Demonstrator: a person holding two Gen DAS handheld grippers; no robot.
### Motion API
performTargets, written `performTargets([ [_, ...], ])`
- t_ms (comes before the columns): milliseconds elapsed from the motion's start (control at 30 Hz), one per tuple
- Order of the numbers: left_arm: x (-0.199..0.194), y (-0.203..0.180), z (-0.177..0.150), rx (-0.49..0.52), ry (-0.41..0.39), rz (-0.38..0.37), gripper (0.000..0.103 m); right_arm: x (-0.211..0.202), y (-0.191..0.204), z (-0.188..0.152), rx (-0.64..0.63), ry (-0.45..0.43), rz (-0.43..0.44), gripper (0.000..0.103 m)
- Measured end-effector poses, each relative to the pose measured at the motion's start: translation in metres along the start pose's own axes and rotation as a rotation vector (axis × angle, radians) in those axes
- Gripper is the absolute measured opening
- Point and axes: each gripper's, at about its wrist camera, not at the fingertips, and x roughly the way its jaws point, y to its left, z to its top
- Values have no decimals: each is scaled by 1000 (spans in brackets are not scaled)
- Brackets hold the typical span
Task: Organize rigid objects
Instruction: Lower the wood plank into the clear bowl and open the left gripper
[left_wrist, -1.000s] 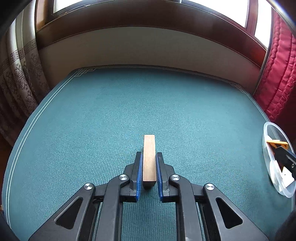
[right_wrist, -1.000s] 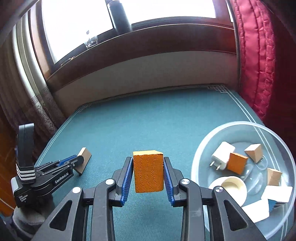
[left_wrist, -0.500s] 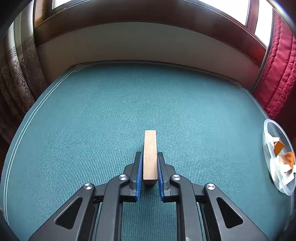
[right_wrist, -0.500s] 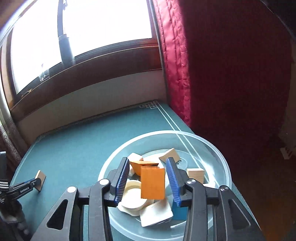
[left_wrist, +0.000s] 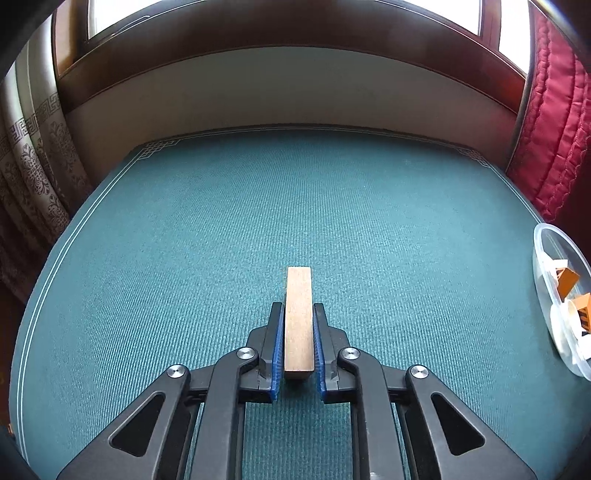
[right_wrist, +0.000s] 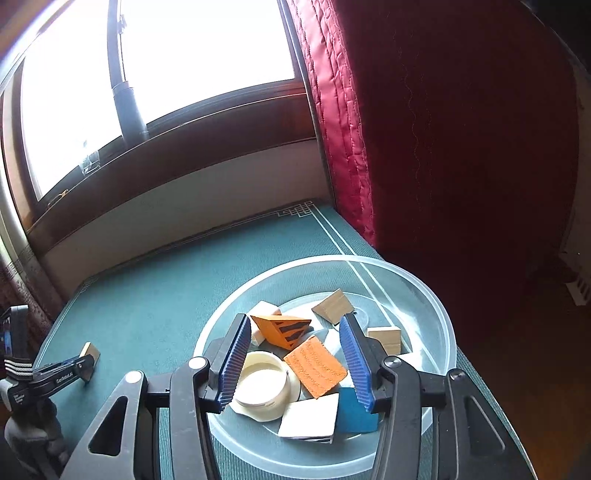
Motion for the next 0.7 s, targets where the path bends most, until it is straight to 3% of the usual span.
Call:
performTargets([
  [233, -19, -19, 3, 43, -37, -19, 13, -8, -6, 2, 24, -19, 22, 53],
  [500, -39, -67, 2, 115, -40, -127, 14, -16, -20, 8, 43, -7, -13, 53],
  [700, -53, -114, 2, 173, -45, -209, 14, -23, -45, 7, 48, -19, -84, 63],
])
